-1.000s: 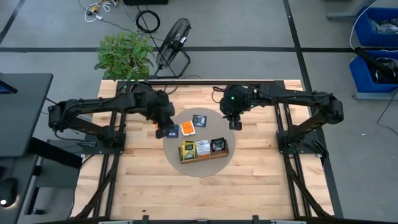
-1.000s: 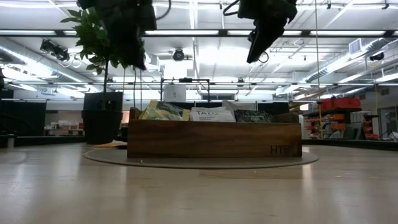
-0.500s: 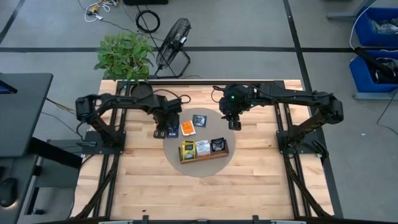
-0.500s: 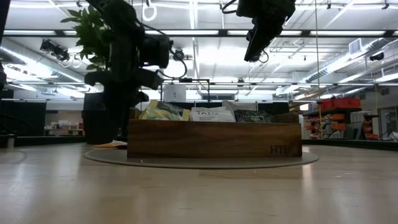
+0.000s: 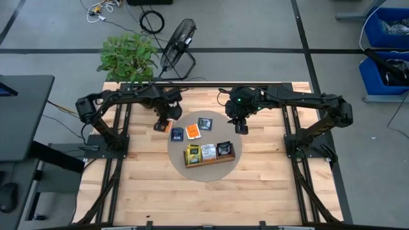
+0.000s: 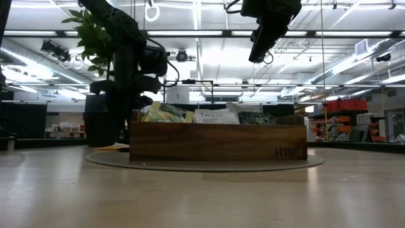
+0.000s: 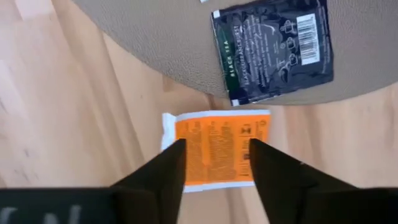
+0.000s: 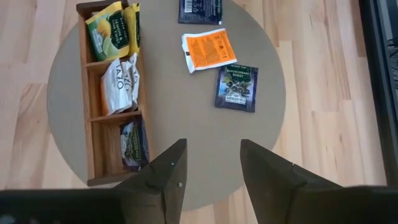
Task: Pick & Place Tea
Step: Put the orange tea bag into the middle section of the wooden organizer
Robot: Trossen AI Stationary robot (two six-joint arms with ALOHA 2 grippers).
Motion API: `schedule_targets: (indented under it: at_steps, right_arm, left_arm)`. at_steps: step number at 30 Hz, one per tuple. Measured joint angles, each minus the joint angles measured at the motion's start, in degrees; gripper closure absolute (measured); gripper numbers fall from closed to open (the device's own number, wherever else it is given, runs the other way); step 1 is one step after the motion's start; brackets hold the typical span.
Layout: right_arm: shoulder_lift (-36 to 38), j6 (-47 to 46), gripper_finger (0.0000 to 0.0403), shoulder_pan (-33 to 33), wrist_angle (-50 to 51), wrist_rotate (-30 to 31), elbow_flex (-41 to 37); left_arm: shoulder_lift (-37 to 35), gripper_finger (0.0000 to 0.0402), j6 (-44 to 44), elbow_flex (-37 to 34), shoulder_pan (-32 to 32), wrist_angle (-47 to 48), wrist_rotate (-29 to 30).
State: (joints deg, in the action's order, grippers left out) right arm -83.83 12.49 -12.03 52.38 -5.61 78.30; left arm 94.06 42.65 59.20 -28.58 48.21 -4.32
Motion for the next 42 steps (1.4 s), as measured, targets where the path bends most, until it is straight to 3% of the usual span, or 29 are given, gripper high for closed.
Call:
schedule_targets:
  at_steps: [7,14,29,42]
  right_arm:
    - [-0.2,0.0,0.0246,0.0,-0.8,0.0,0.0]
    - [-0.2,-1.5,0.0246,0.0,-1.8,0.1,0.0]
    - [-0.2,-2.6,0.0246,0.0,-2.8,0.2,0.0]
    - [-0.2,-2.8,0.0246,0.0,-2.9,0.2,0.0]
  left_arm:
    - [1.6,0.0130,7.6,0.0,-0.8,-5.1,0.1]
    - [6.0,0.0121,9.1,0.0,-2.6,-5.3,0.2]
    - [10.3,0.0187,9.1,0.3,-3.5,-6.6,-0.6]
    - [10.4,0.0334,7.6,0.1,-3.3,-6.1,-1.0]
